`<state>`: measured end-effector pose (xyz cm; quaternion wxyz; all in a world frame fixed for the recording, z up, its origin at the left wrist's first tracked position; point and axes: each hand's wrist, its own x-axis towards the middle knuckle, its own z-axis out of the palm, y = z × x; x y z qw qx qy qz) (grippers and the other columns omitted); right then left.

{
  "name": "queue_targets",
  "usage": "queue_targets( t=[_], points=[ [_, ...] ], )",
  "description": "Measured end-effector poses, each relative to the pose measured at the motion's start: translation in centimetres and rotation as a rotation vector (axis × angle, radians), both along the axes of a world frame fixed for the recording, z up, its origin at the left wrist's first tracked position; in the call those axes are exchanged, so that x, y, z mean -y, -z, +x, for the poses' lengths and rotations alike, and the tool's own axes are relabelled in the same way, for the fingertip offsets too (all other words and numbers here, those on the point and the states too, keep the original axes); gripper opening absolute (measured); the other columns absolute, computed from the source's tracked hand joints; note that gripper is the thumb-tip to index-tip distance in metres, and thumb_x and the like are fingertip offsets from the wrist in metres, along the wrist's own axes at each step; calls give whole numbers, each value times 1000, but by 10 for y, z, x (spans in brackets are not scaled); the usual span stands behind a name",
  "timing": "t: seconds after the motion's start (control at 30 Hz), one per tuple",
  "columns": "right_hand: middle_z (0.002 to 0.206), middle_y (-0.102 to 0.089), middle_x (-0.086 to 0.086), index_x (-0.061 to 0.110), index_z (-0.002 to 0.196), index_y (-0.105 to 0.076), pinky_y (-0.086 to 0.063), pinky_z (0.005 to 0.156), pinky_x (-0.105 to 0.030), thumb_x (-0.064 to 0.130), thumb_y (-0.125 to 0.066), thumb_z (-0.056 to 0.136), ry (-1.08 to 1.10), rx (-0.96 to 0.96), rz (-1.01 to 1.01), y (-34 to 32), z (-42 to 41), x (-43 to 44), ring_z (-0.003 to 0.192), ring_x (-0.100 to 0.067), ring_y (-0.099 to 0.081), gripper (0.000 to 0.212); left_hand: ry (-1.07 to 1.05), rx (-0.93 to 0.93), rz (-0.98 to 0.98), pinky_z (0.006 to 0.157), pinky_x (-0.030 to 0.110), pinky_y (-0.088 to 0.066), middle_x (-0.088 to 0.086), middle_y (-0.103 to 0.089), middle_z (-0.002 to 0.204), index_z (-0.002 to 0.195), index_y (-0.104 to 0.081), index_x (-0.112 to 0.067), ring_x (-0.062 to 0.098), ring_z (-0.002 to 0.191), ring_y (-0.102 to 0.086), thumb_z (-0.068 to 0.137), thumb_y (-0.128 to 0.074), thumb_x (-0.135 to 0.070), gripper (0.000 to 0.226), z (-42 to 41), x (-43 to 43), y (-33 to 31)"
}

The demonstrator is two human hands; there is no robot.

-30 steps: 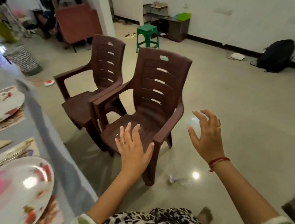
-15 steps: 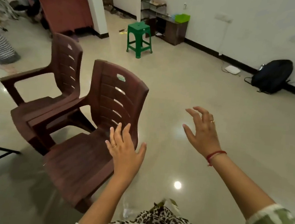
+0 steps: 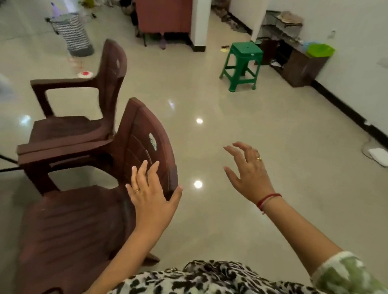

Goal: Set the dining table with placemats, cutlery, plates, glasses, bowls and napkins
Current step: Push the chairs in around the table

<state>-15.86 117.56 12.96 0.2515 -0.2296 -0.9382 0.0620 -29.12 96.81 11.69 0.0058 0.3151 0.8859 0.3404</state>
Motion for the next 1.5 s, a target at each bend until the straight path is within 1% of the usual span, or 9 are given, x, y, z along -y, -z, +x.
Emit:
queue_targets(
  t=[0.17,0.43,0.63,0.77,0.9,1.03,1.17,1.33,1.5],
  points=[
    [128,-46,-8,23,130,-41,-46,87,-41,22,-68,81,-272,-26,-26,-6,-98,-65,108,-30,-50,56,-202,-49,1,113,59,-7,9,-20,154,143,-31,-18,28,146,-4,77,-39,-69,84,-16,-31,0],
    [129,-47,-11,22,132,-41,-46,90,-41,21,-73,74,-852,51,37,7,-247,-114,111,-30,-49,66,-761,-25,-84,108,66,-16,12,-26,151,140,-35,-18,34,144,-10,74,-42,-71,85,-22,-85,15],
    [133,-47,-12,20,136,-44,-42,100,-43,27,-80,65,-1257,67,252,-6,-327,-124,120,-32,-47,80,-1101,13,-300,104,71,-20,18,-32,148,139,-41,-12,37,141,-14,74,-34,-78,93,-29,-135,15],
    [141,-41,-12,23,140,-40,-36,107,-49,33,-76,70,-1428,160,321,-14,-363,-116,131,-35,-40,79,-1169,-32,-419,106,67,-15,17,-37,147,139,-43,-13,37,140,-19,75,-31,-82,95,-37,-147,12],
    [145,-38,-5,26,140,-42,-27,112,-42,55,-51,88,-1613,363,332,-9,-389,-118,135,-26,-35,60,-1152,-60,-583,108,62,-9,14,-43,145,137,-48,-15,33,140,-23,72,-35,-85,96,-29,-153,22],
    [123,-60,6,29,124,-56,-25,115,-41,81,-20,81,-1737,595,469,5,-411,-117,118,-14,-52,76,-1133,-114,-636,107,62,-19,9,-53,136,125,-60,-17,28,134,-36,68,-48,-79,85,-32,-147,26],
    [99,-63,12,33,112,-58,-41,97,-32,87,-22,75,-1828,611,505,13,-425,-90,94,-10,-56,75,-1174,-164,-669,107,66,-21,11,-53,134,123,-61,-15,31,133,-39,59,-71,-64,81,-38,-125,25],
    [96,-66,9,29,105,-61,-45,89,-31,51,-41,88,-1867,381,611,35,-434,-48,92,-14,-62,34,-1246,-102,-703,106,68,-17,12,-50,136,124,-59,-18,32,135,-37,50,-78,-60,87,-44,-89,29],
    [78,-66,10,30,90,-65,-49,73,-33,37,-62,84,-1792,314,564,41,-464,8,75,-16,-65,10,-1272,-19,-683,106,69,-18,9,-49,138,122,-58,-22,33,136,-36,51,-76,-59,82,-76,-34,29]
  ],
)
